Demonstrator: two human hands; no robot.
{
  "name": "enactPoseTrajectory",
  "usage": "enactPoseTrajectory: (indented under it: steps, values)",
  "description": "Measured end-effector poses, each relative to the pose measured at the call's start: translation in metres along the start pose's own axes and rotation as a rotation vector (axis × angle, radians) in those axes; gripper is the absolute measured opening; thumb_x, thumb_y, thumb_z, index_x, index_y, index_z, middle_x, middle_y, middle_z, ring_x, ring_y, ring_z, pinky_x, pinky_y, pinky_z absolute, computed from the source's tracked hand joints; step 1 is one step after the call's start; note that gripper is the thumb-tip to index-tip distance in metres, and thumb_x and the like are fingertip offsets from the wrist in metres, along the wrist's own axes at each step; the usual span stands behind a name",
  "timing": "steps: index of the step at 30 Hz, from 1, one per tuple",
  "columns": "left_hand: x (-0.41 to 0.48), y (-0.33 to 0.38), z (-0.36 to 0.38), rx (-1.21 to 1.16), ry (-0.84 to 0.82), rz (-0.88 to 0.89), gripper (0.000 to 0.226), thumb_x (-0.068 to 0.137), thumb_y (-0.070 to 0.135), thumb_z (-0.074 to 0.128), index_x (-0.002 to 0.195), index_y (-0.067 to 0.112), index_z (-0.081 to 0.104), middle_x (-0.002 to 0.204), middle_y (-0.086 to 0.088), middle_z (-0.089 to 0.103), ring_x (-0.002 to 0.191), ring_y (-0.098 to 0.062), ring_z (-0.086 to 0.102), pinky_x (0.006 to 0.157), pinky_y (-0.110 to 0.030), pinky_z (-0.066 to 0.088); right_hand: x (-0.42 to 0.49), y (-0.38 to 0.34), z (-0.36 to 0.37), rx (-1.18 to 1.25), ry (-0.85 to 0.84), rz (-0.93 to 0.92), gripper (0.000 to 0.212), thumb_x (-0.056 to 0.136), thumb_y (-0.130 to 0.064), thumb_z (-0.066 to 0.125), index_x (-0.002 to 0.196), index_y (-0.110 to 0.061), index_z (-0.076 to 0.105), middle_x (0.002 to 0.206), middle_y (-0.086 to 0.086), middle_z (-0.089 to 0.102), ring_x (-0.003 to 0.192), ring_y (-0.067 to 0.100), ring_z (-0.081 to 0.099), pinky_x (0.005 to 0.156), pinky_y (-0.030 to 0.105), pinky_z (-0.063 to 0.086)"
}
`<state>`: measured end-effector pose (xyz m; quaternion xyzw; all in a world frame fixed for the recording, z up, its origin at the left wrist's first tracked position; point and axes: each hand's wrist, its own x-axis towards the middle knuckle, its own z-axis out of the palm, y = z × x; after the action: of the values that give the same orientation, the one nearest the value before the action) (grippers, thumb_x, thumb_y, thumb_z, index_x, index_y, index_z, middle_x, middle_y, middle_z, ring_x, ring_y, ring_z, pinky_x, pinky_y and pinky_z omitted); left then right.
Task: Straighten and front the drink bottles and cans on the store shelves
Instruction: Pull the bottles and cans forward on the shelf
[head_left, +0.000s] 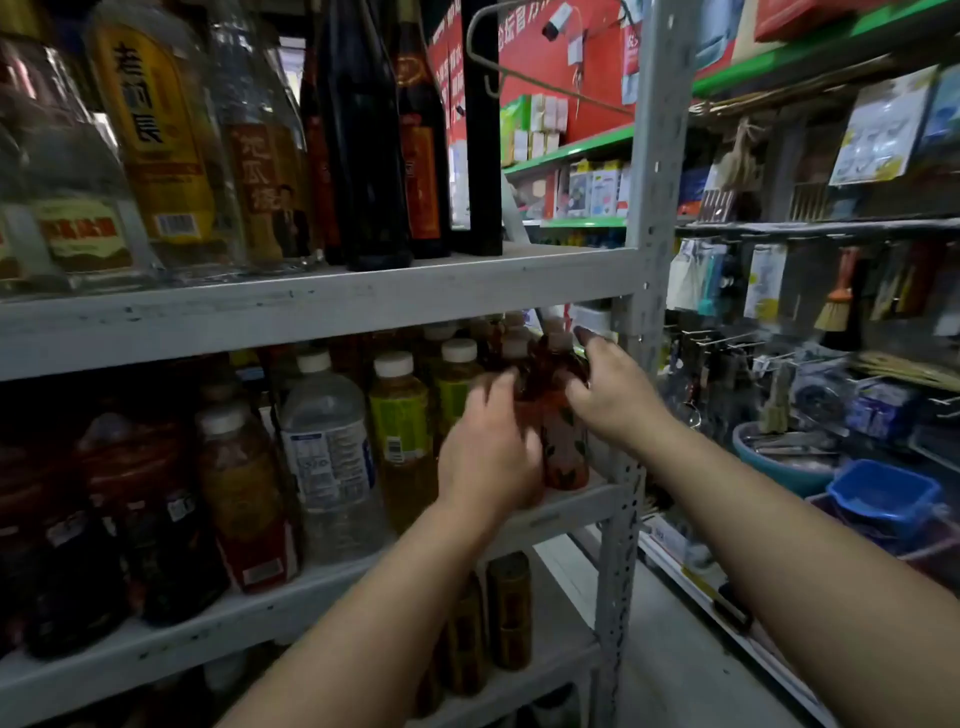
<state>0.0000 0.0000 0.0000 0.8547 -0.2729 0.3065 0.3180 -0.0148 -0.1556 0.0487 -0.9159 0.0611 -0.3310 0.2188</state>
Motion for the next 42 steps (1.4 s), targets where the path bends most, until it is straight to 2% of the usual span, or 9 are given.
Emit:
enactPoseTrajectory:
  steps: [4,8,11,15,22,26,30,37,42]
  values:
    - [0.031,0.011,-0.003,-0.037,-0.017,-0.146,0.07,0.082,0.021,0.059,0.144,0.022,0.026,0.128,-0.009,0.05,0.096,-0.019,0.058,0.068,-0.023,0.044,0.018,-0.008,0.005,-0.03,-0.06,0.169,0.042,0.088,-0.039,0.055,0.12,-0.014,0.048,0.116,0.015,0.056,0.102,0.036,0.056,0.084,0.043,0.05]
    - [0.044,0.011,0.003,-0.098,-0.143,-0.164,0.086,0.078,0.015,0.06,0.148,0.025,0.011,0.132,-0.013,0.05,0.113,-0.028,0.055,0.084,-0.034,0.046,0.025,-0.008,0.007,-0.145,-0.063,0.194,0.044,0.08,-0.055,0.06,0.109,-0.021,0.057,0.105,0.01,0.059,0.091,0.033,0.061,0.065,0.032,0.046]
    - [0.049,0.012,0.007,-0.069,-0.216,-0.161,0.098,0.075,0.011,0.061,0.148,0.031,-0.002,0.124,-0.014,0.054,0.108,-0.03,0.057,0.076,-0.032,0.043,0.026,-0.007,0.008,-0.035,-0.054,0.16,0.028,0.082,-0.049,0.062,0.098,-0.026,0.062,0.09,0.005,0.062,0.079,0.031,0.061,0.06,0.028,0.04]
    - [0.049,0.011,0.012,0.018,-0.205,-0.129,0.099,0.079,0.015,0.063,0.147,0.037,-0.006,0.138,-0.014,0.039,0.117,-0.032,0.051,0.088,-0.042,0.046,0.033,0.0,0.006,0.133,-0.11,0.223,0.022,0.083,-0.03,0.068,0.102,-0.02,0.062,0.095,0.002,0.063,0.075,0.018,0.052,0.063,0.024,0.04]
    - [0.053,0.01,0.014,0.082,-0.195,-0.108,0.095,0.082,0.032,0.068,0.147,0.039,-0.001,0.136,-0.015,0.033,0.112,-0.036,0.053,0.084,-0.044,0.048,0.04,0.005,0.005,0.474,-0.214,0.356,0.025,0.081,0.0,0.056,0.102,-0.007,0.067,0.095,0.016,0.069,0.084,0.031,0.066,0.077,0.049,0.056]
    - [0.056,0.012,0.014,0.15,-0.155,-0.072,0.091,0.078,0.038,0.07,0.145,0.031,0.009,0.125,-0.012,0.039,0.1,-0.035,0.057,0.069,-0.037,0.044,0.04,-0.001,0.008,0.385,-0.159,0.344,0.024,0.08,-0.031,0.065,0.097,-0.015,0.066,0.092,0.009,0.068,0.083,0.026,0.064,0.076,0.039,0.056]
    - [0.058,0.009,0.015,0.206,-0.191,-0.059,0.098,0.073,0.042,0.071,0.143,0.036,0.003,0.127,-0.011,0.038,0.101,-0.033,0.056,0.065,-0.035,0.04,0.035,-0.003,0.009,0.026,-0.094,0.296,0.035,0.076,-0.053,0.066,0.087,-0.022,0.054,0.077,0.003,0.057,0.063,0.022,0.053,0.05,0.027,0.041]
    - [0.061,0.007,0.012,0.059,-0.229,-0.052,0.089,0.076,0.034,0.066,0.143,0.036,0.007,0.112,-0.011,0.052,0.098,-0.032,0.058,0.072,-0.038,0.047,0.045,-0.003,0.001,0.14,-0.235,0.342,0.02,0.081,-0.022,0.064,0.098,-0.013,0.061,0.092,0.012,0.065,0.076,0.026,0.061,0.07,0.037,0.056]
    - [0.055,0.006,0.015,0.211,-0.156,-0.043,0.089,0.078,0.029,0.07,0.141,0.034,0.008,0.117,-0.013,0.049,0.096,-0.032,0.058,0.074,-0.041,0.051,0.047,-0.007,-0.004,0.253,-0.357,0.437,0.016,0.084,-0.015,0.052,0.094,-0.008,0.062,0.084,0.014,0.065,0.069,0.03,0.062,0.054,0.036,0.053]
